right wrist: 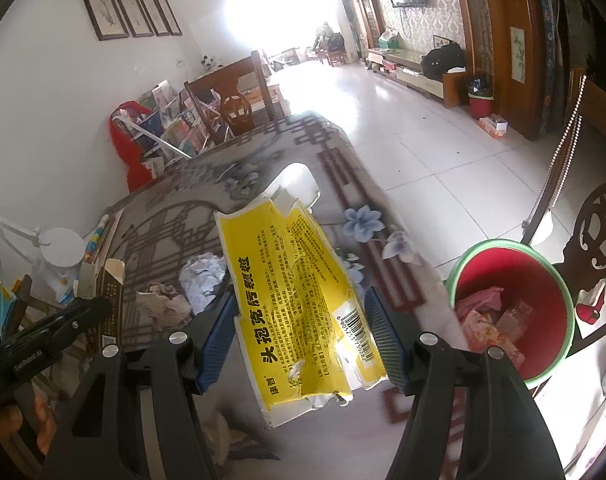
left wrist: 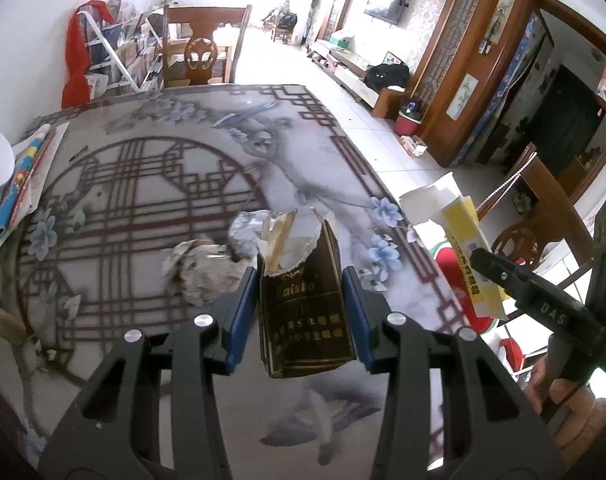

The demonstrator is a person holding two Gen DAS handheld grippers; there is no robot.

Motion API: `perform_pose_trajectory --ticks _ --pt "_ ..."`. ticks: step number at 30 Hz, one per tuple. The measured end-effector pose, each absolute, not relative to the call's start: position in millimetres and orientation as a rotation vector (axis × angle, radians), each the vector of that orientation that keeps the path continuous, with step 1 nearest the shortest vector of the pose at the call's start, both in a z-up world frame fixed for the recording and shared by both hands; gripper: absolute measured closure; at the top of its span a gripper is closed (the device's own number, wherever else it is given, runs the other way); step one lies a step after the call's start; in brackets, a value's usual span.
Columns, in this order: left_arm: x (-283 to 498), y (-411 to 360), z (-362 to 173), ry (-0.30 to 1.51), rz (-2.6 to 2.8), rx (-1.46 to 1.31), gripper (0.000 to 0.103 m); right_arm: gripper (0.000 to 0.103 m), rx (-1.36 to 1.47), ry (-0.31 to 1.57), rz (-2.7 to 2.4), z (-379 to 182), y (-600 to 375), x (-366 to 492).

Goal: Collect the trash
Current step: 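Lift the brown-gold box and yellow packet and carry them over the red bucket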

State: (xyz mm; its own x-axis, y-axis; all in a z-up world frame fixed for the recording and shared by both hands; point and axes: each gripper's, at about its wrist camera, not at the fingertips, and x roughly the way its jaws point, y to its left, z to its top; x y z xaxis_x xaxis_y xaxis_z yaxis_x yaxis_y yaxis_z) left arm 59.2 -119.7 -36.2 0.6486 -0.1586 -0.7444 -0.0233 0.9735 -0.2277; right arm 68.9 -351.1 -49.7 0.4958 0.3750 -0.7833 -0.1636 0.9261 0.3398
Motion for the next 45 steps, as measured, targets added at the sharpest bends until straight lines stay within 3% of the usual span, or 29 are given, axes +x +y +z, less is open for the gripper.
perform_pose_trajectory --ticks 45 --pt "146.5 -385.8 -44.4 0.925 -0.473 -0.020 0.061 0.041 0.409 0.951 -0.031 -58.7 -596.3 78.6"
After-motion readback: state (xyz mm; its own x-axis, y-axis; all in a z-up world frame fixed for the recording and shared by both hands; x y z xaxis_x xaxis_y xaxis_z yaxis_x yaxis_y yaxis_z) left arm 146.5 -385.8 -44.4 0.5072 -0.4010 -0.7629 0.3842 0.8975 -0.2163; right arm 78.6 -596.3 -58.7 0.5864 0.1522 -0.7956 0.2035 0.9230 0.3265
